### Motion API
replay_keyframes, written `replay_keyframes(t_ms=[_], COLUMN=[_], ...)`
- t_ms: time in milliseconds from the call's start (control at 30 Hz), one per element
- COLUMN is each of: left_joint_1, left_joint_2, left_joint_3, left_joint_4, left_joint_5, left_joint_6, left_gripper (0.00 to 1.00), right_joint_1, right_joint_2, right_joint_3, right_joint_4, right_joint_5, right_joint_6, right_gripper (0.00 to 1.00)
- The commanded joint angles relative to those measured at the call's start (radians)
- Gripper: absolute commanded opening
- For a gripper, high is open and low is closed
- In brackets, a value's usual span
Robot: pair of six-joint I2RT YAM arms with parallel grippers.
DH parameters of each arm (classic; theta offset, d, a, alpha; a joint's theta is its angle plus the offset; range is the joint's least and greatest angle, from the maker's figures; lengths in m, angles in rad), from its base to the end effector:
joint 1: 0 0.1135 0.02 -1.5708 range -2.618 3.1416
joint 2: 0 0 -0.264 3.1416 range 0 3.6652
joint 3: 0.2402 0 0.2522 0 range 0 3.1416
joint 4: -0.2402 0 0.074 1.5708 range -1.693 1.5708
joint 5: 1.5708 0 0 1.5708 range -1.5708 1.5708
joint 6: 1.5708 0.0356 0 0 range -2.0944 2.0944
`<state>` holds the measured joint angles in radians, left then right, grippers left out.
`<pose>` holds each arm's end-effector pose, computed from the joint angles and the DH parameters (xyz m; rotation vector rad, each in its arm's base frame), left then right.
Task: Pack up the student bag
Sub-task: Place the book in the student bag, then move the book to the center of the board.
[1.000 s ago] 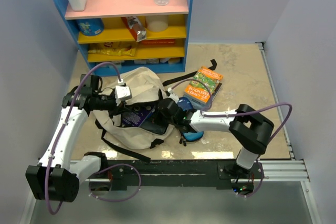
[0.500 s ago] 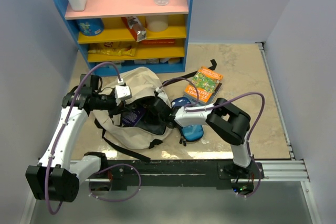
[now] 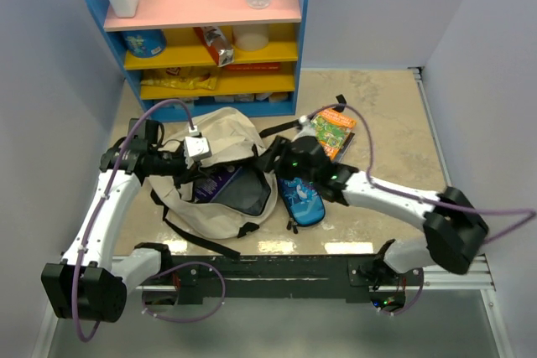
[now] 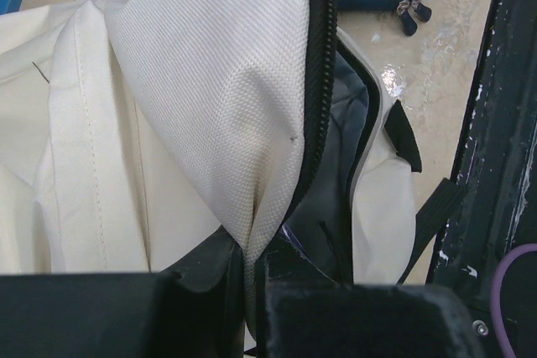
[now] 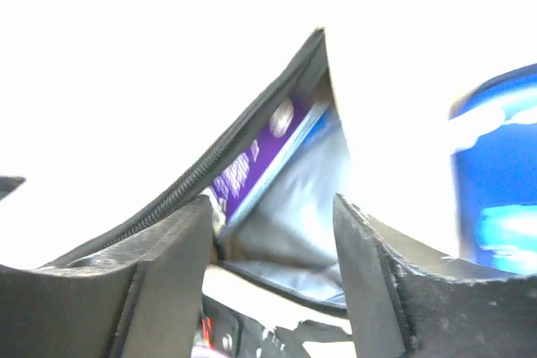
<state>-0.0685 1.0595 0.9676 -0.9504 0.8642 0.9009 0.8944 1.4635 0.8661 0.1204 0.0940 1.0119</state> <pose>0.1869 -0.0400 0.2971 1.2899 1.8501 -0.6992 0.2062 0.2515 0.2376 0.1945 2.2201 1.0450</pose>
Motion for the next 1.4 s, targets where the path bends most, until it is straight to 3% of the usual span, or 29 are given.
replay_keyframes(t_ms=[0,67,167,333,433,467,567,767,1067,1367], left_joint_1=[-0.005,-0.005,-0.005,-0.005,-0.005,-0.005,-0.005,-0.005,-0.005,-0.007], left_joint_2=[-0.006,-0.006,-0.004,-0.001,0.007,0.008,0.01,0.007,-0.003,-0.004], left_joint_3=[0.011,0.011,0.019,0.02,0.02,0.019,0.013,0.01,0.01,0.006], left_joint_4=[0.045,0.044,0.038,0.036,0.036,0.033,0.032,0.025,0.021,0.024], left_joint_5=[0.049,0.05,0.052,0.048,0.048,0.048,0.045,0.041,0.032,0.032], left_joint_6=[0.016,0.015,0.015,0.024,0.024,0.029,0.035,0.043,0.046,0.046], left_gripper=[0.0,0.0,0.0,0.0,0.0,0.0,0.0,0.0,0.0,0.0], right_joint_1=[-0.225,-0.393,-0.538,-0.627,-0.638,-0.641,-0.652,-0.684,-0.695,-0.695], right_joint_2=[-0.198,-0.232,-0.22,-0.16,-0.186,-0.193,-0.2,-0.09,0.081,0.172], right_joint_3=[-0.114,-0.139,-0.093,-0.111,-0.173,-0.199,-0.216,-0.185,-0.105,-0.068], right_joint_4=[-0.057,-0.093,-0.239,-0.281,-0.268,-0.263,-0.28,-0.275,-0.176,-0.061], right_joint_5=[-0.066,-0.117,-0.044,-0.021,0.033,0.05,0.119,0.15,0.107,-0.049], right_joint_6=[-0.053,-0.055,-0.11,-0.138,-0.093,-0.079,-0.042,-0.048,-0.081,-0.124], right_gripper=[0.63,0.64,0.67,0.67,0.55,0.41,0.17,0.12,0.12,0.12])
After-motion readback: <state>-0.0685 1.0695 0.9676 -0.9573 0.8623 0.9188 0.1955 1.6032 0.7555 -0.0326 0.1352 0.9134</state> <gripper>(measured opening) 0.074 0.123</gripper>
